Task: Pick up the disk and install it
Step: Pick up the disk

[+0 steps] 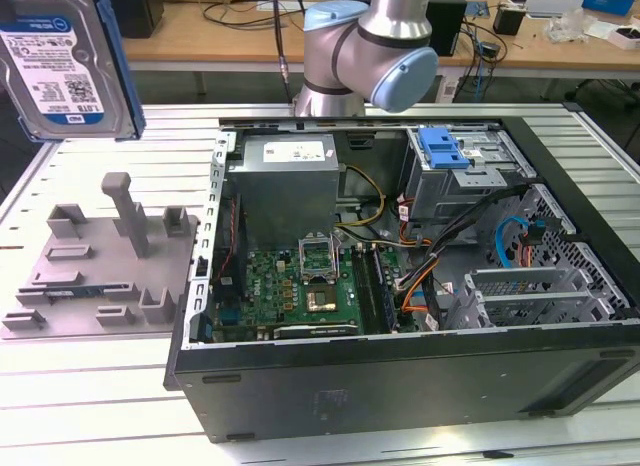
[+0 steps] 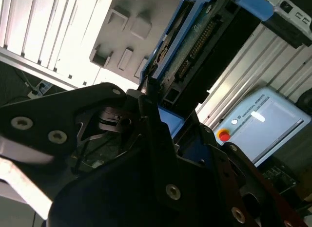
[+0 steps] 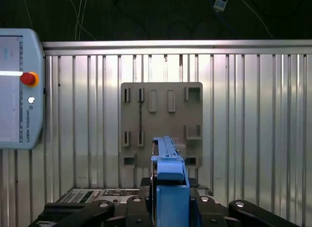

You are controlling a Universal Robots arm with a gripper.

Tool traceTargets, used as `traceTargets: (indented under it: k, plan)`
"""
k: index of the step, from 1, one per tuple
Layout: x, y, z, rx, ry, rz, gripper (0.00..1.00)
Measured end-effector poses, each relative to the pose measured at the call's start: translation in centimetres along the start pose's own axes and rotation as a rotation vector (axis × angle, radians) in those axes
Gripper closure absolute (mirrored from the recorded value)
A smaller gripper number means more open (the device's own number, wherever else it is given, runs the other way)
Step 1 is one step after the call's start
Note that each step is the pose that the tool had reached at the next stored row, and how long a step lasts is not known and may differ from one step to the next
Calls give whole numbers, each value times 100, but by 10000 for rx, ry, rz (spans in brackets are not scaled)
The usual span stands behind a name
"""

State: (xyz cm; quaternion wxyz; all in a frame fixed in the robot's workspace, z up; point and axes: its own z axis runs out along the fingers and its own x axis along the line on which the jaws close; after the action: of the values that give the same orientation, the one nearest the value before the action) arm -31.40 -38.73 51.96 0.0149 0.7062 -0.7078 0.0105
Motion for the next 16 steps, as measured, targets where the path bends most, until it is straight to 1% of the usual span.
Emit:
traceTargets:
  k: [1,2,7,8,14,16]
  plan:
    - [43,-62,0,-1,0,0,64]
    - [73,-107,0,0,0,1,64]
    - [200,-301,0,0,0,-2,64]
    - [242,-370,0,0,0,1,64]
    - [389,-611,-1,0,-2,0,64]
    - [450,-713,-3,-1,-1,-1,64]
